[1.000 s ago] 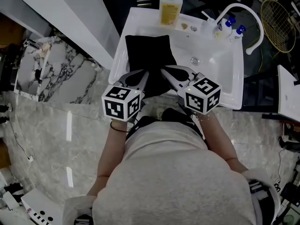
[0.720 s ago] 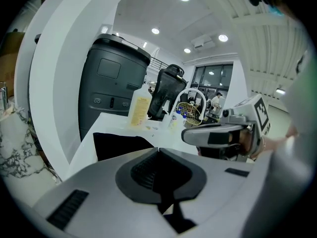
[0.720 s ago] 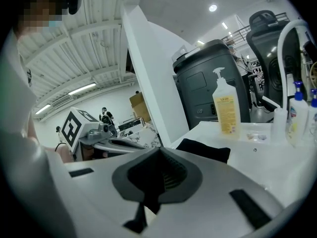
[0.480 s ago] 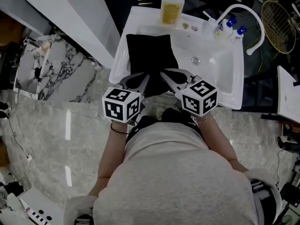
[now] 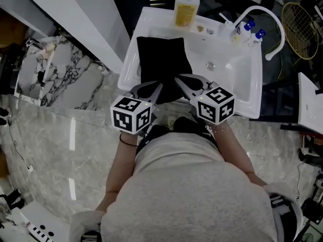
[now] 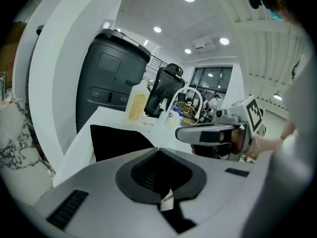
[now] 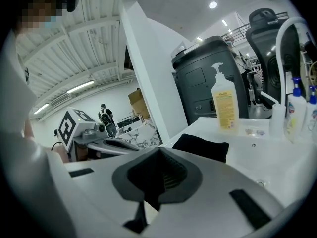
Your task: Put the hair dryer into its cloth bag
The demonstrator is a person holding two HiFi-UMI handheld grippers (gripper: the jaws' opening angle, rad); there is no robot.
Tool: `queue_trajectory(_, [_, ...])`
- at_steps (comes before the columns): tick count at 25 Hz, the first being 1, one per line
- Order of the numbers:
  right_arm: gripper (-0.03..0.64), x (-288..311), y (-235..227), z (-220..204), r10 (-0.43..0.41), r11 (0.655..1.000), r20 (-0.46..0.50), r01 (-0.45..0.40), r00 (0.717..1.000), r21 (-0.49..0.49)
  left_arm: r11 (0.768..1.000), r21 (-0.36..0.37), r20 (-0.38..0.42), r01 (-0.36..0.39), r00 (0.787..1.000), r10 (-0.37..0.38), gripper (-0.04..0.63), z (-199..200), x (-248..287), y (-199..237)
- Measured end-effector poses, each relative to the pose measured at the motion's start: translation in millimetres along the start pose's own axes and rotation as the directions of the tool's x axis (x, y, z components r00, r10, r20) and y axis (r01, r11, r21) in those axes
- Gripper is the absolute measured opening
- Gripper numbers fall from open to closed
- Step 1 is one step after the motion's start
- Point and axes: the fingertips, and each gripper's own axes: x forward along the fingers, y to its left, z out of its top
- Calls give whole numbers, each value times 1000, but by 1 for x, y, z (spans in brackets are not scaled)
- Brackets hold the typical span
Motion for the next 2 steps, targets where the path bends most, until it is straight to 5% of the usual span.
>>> queue_trajectory(2, [-2, -1, 1, -1, -3, 1000, -1, 3, 1000, -2, 1000, -6, 1, -3, 1000, 3, 9, -1, -1, 0])
